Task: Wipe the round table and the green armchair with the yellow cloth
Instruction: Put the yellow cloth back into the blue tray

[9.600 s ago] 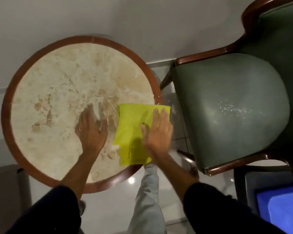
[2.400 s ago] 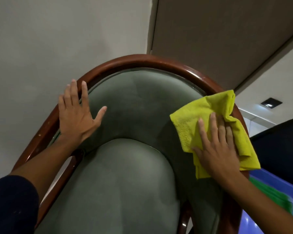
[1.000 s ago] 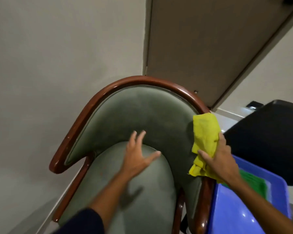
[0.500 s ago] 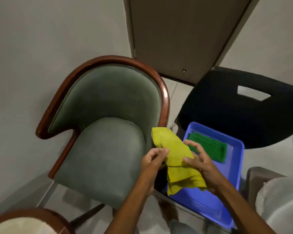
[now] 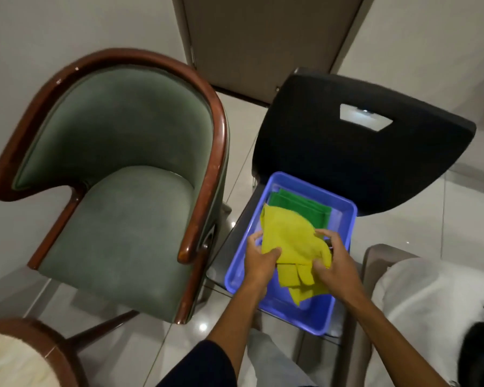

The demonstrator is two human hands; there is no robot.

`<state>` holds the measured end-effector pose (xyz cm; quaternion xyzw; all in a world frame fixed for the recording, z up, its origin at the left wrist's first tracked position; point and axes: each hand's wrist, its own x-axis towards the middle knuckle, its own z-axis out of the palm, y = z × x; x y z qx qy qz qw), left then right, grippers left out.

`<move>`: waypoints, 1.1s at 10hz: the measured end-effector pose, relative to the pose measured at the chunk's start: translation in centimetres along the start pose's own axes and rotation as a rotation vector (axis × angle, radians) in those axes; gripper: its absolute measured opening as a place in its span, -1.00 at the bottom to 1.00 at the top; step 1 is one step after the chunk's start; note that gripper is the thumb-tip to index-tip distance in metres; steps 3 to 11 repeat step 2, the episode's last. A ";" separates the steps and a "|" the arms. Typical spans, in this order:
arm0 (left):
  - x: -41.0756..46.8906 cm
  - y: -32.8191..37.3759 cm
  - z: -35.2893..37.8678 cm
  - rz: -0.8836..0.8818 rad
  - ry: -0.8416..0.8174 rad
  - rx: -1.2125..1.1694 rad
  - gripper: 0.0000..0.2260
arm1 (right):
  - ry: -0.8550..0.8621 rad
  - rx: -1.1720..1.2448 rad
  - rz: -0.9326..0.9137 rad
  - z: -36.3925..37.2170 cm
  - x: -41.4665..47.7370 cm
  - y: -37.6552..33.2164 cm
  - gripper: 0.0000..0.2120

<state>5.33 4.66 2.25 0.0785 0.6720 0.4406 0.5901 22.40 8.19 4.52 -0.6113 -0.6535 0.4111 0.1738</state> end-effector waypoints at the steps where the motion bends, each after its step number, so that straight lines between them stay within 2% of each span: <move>1: 1.0 -1.0 -0.9 0.148 -0.016 0.524 -0.46 | -0.227 -0.328 0.089 3.0 -1.1 3.4 -0.43; 2: 0.2 -1.9 -3.0 0.290 0.049 0.994 -0.38 | -0.485 -0.490 0.215 4.8 -2.3 4.4 -0.43; 11: 0.2 -1.9 -3.0 0.290 0.049 0.994 -0.38 | -0.485 -0.490 0.215 4.8 -2.3 4.4 -0.43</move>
